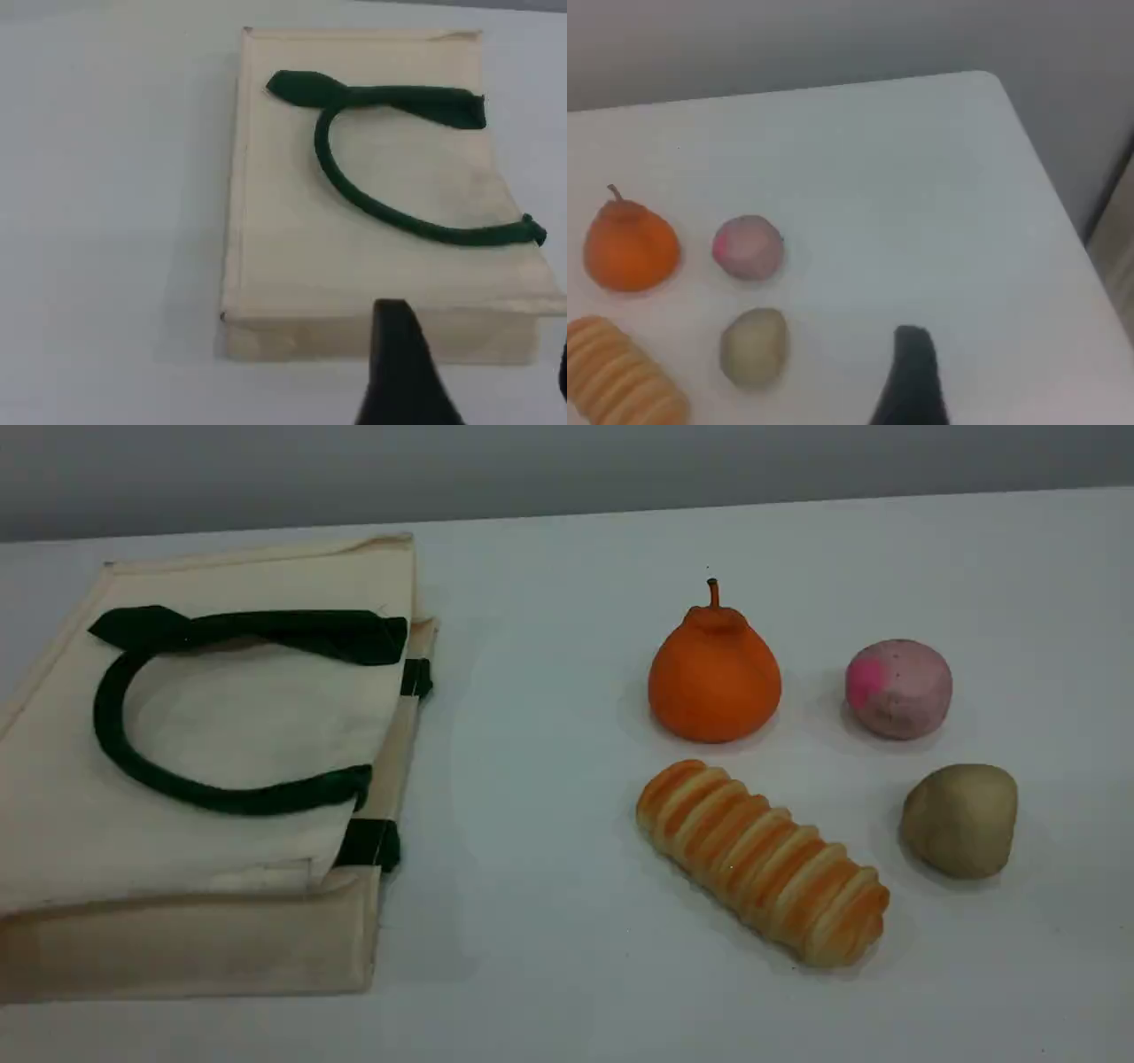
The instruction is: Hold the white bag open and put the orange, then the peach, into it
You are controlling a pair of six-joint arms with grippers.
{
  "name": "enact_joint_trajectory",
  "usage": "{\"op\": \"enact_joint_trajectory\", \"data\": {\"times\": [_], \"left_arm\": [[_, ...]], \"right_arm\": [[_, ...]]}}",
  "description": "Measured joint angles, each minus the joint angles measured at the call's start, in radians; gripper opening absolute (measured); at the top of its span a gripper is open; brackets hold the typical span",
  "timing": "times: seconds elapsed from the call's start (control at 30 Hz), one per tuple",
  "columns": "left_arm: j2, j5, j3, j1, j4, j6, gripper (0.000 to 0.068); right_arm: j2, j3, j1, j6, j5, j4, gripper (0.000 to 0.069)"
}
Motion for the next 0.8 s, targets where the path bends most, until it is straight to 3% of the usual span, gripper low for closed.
{"op": "enact_joint_trajectory", "data": {"times": [0.57,0.8], "left_arm": [[0.033,0.002,-0.018,0.000,-0.001,-0.004,0.0382],[0.250,-0.008,-0.053,0.000,-0.004,-0.011,0.0382]], "right_arm": [[0.002,-0.032,0.032,0.005,-0.005,0.031,0.0525],[0.189,-0.033,0.032,-0.049,-0.137,0.054,0.0525]]}}
